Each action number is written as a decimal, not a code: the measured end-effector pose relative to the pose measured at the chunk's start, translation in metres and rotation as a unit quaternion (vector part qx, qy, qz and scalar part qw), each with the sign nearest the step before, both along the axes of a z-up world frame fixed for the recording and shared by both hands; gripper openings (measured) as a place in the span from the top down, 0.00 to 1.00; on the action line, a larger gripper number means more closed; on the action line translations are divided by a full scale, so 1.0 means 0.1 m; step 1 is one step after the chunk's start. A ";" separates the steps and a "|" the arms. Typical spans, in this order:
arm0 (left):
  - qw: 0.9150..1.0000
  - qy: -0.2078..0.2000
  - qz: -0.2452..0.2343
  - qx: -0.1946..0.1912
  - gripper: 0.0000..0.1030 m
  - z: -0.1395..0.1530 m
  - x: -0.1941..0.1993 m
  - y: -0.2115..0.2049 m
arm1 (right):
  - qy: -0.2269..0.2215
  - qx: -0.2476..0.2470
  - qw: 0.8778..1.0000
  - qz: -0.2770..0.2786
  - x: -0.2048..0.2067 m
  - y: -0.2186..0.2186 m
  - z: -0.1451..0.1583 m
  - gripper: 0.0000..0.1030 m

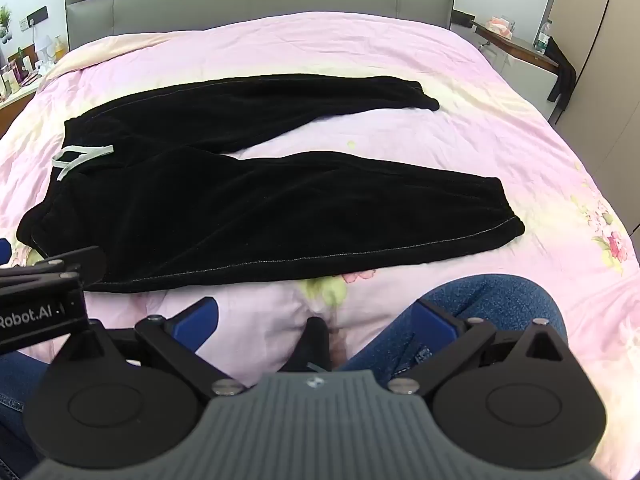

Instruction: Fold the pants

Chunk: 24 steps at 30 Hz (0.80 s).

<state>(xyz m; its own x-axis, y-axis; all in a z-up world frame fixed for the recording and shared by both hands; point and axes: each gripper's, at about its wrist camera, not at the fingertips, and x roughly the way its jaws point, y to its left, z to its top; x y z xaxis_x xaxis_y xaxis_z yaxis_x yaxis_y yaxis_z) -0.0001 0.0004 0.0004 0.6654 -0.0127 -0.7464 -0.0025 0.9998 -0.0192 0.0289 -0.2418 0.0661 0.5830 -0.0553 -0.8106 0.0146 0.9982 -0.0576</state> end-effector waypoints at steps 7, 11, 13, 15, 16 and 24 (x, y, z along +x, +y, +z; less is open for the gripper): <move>1.000 -0.003 -0.003 -0.002 0.00 -0.02 -0.01 0.11 | 0.002 0.003 1.000 0.002 0.01 0.00 0.00 0.05; 1.000 -0.004 -0.002 0.005 0.00 -0.02 -0.03 0.02 | 0.002 0.005 1.000 0.003 0.01 -0.01 0.01 0.05; 1.000 -0.004 -0.001 0.003 0.00 -0.03 -0.04 0.05 | 0.002 0.004 1.000 0.004 -0.01 -0.05 -0.01 0.05; 1.000 -0.003 -0.001 0.004 0.00 -0.02 -0.04 0.03 | 0.002 0.005 1.000 0.004 -0.02 -0.07 -0.01 0.05; 1.000 -0.003 -0.001 0.004 0.00 -0.02 -0.03 0.02 | 0.002 0.005 1.000 0.005 -0.02 -0.09 -0.01 0.05; 1.000 -0.002 -0.001 0.004 0.00 -0.01 -0.02 0.03 | 0.002 0.000 1.000 0.002 0.02 -0.01 0.00 0.05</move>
